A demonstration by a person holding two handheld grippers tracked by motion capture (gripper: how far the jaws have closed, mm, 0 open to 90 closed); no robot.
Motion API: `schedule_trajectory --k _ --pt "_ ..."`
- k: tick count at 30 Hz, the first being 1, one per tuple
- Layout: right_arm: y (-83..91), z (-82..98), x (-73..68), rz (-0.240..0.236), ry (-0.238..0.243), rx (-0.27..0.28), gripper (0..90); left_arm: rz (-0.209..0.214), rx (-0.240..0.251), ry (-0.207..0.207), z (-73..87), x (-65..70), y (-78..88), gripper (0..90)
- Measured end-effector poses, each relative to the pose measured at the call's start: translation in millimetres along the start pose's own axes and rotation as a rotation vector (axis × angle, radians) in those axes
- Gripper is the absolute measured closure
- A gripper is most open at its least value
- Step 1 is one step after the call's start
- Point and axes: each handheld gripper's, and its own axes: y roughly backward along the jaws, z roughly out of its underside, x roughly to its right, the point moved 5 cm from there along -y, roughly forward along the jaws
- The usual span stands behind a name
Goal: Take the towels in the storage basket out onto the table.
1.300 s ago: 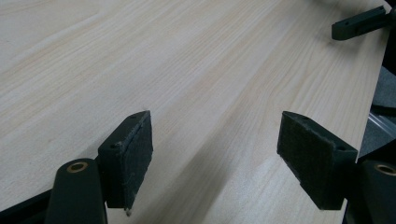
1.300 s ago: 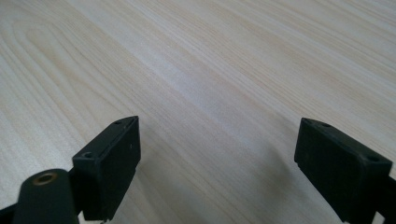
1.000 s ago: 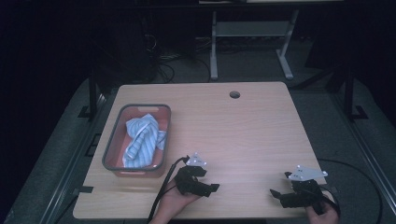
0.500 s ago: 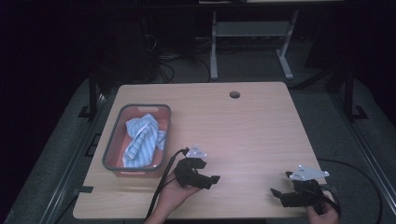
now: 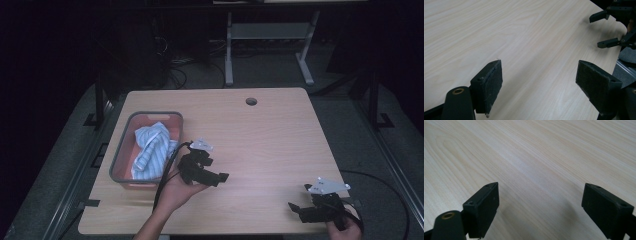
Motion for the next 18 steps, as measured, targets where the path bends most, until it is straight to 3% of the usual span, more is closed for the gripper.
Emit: schedule_trajectory --k 8,9,14,18 --pt "1.1 0.4 -1.2 0.000 0.001 -0.002 13.8 0.007 0.009 0.030 -11.6 -19.8 19.6 21.2" --pt "1.7 0.4 -0.5 0.002 0.003 -0.002 13.9 -0.020 -0.002 0.027 -12.7 -23.8 22.1 21.2" --pt "2.1 -0.1 -1.3 0.003 0.002 -0.001 13.9 -0.020 -0.013 0.032 -14.1 -34.1 28.2 21.2" --pt "1.8 -0.4 -3.2 0.002 -0.002 -0.002 13.8 -0.003 -0.005 0.069 -14.5 -44.4 34.2 21.4"
